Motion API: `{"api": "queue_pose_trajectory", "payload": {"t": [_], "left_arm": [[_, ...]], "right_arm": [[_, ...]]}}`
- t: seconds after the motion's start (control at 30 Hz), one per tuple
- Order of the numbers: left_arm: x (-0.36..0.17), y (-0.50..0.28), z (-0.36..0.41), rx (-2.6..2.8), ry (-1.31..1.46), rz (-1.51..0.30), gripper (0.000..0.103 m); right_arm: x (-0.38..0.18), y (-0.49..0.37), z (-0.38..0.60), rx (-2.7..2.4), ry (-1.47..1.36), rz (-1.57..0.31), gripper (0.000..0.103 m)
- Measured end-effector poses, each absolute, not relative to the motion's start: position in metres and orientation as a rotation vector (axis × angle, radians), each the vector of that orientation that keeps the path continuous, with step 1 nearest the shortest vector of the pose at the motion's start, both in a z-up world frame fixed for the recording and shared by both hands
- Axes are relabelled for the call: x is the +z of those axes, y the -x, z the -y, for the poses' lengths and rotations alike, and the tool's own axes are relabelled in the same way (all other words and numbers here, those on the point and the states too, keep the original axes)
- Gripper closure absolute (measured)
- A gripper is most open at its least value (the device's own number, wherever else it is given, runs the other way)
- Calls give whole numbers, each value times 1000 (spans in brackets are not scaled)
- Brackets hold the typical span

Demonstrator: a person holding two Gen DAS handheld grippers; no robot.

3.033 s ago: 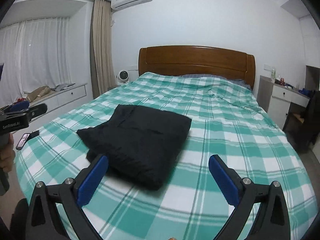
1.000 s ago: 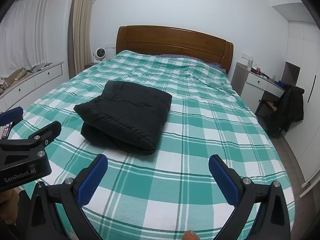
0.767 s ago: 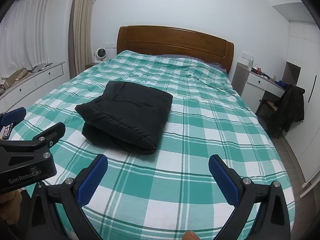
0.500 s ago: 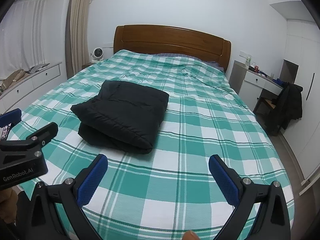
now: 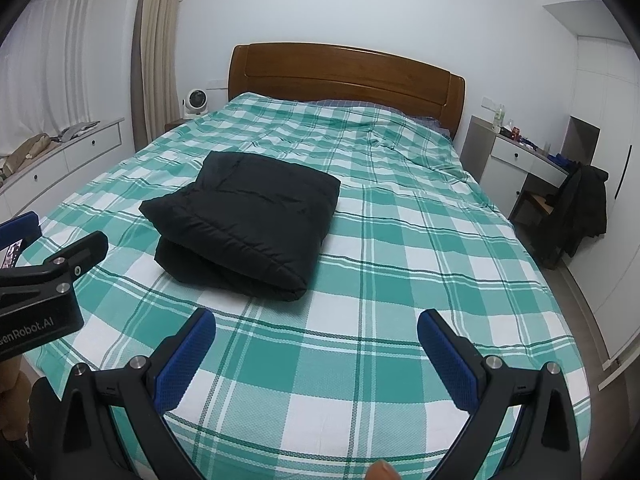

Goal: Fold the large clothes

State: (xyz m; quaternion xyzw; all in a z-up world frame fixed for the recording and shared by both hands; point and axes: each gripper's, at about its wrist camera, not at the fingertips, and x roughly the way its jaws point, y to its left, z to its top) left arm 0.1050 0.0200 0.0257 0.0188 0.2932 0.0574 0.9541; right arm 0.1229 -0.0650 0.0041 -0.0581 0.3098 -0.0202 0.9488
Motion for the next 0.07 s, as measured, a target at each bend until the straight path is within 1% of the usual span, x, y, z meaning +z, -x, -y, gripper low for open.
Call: {"api": "queue_pose_trajectory", "payload": {"t": [0.07], "left_arm": [[25,-103,-16,118,-61,-583,0]], "right_arm": [[4,-123,67,-45,114,-632,0]]}}
